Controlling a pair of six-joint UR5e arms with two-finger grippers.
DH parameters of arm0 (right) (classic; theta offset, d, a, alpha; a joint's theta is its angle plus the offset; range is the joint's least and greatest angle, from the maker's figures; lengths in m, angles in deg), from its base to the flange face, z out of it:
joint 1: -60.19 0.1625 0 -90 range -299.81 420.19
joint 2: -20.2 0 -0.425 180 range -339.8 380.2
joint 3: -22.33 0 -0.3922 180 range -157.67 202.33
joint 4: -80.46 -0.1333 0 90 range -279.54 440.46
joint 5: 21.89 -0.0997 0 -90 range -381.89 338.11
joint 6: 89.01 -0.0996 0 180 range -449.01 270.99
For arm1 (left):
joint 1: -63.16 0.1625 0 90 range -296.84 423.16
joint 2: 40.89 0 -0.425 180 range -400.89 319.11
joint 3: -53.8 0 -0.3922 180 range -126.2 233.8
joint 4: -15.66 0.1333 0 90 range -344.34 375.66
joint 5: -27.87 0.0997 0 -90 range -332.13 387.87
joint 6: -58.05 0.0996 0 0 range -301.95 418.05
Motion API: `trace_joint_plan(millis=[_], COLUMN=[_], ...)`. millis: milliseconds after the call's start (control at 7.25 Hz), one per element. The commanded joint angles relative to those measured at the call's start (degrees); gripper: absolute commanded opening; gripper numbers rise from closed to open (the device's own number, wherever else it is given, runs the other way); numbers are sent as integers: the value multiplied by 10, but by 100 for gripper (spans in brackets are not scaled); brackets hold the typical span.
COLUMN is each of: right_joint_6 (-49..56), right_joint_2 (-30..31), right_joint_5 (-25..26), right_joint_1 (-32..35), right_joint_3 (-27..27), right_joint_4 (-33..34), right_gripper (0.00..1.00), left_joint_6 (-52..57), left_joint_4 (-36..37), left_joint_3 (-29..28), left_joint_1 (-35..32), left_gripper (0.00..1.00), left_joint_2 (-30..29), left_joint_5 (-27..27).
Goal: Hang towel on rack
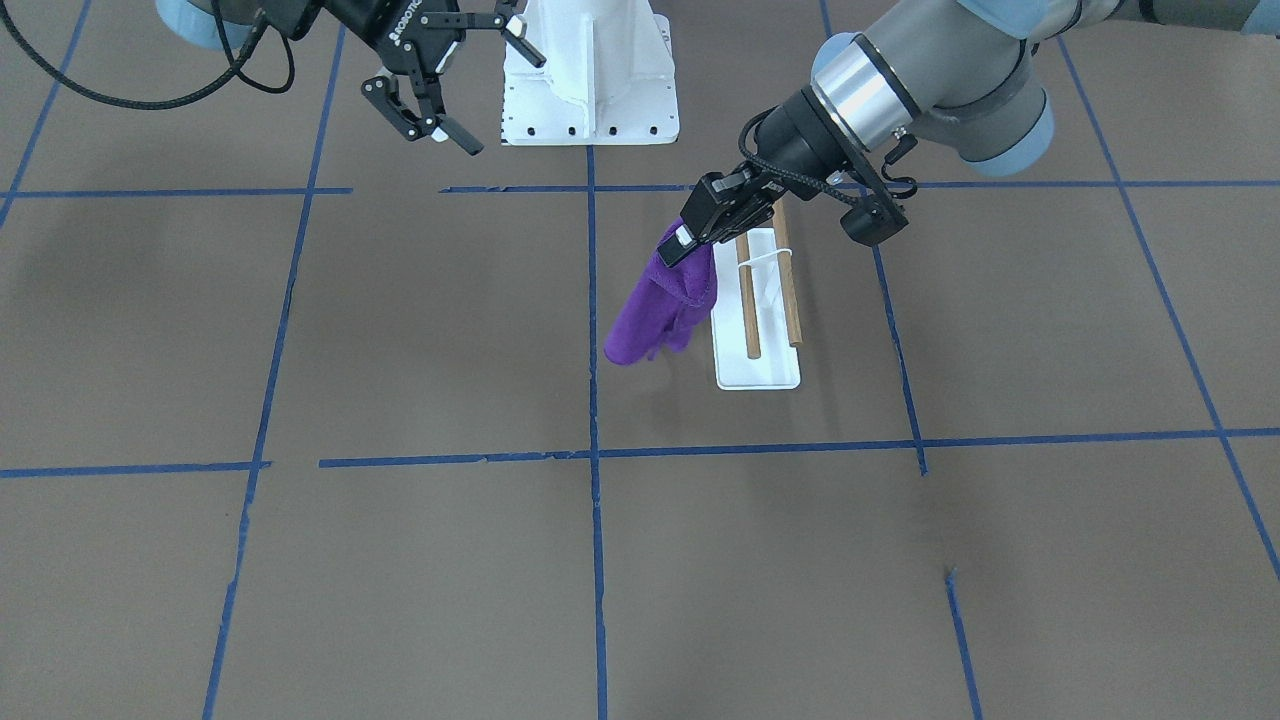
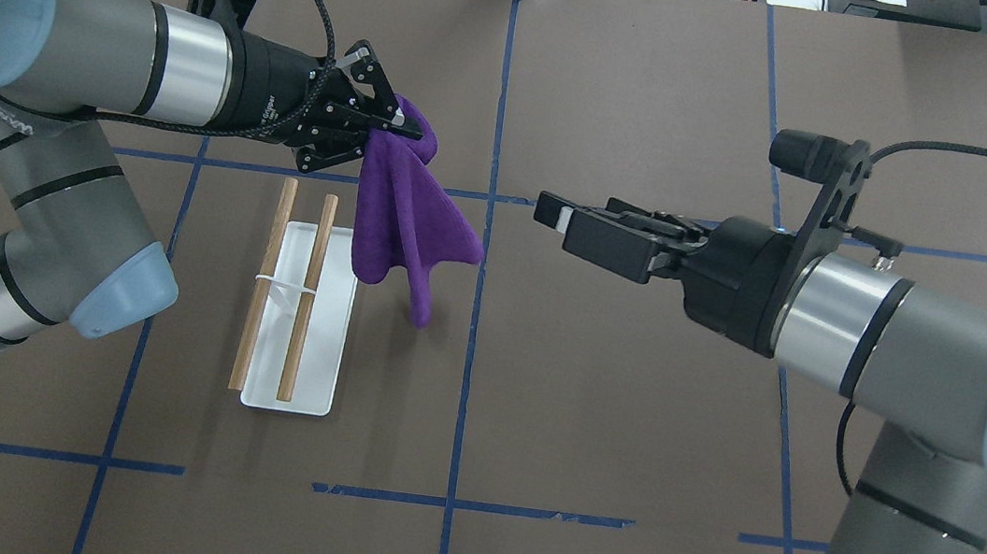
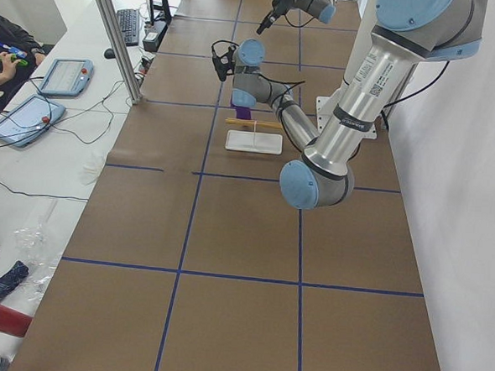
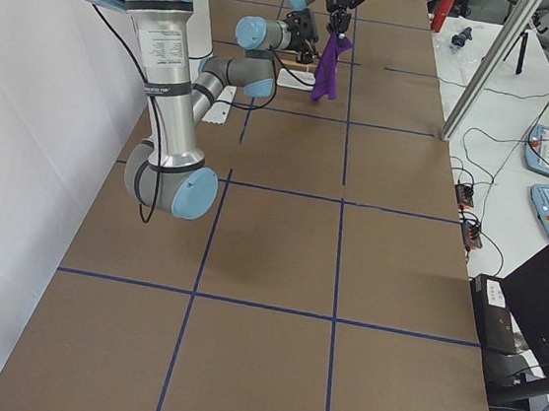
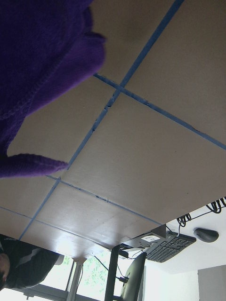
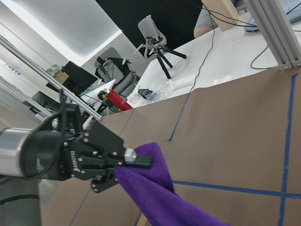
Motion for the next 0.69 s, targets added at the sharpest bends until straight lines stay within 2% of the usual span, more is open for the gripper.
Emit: trace_joint_plan(millis=[0,138,276,414,552], right_joint_6=[11,45,60,102,164], right_joint_2=[9,10,15,22,52], right_joint_5=[-196,-270,-296,-291,-291], right_joint_1=[168,234,272,287,306], right_joint_3=[-2,-11,-15,-22,-21], right_joint_4=[100,134,179,229,249], right_gripper=[100,100,100,100,100], left_joint_6=[0,1,13,59,124], left_joint_4=[31,36,37,77,163], left_joint_3=[58,79,99,126,150], left_joint_1=[-26,-22,-1,46,110], left_gripper=[0,0,0,0,0], left_joint_2=[11,10,11,12,13], left_joint_5=[23,69,133,241,366])
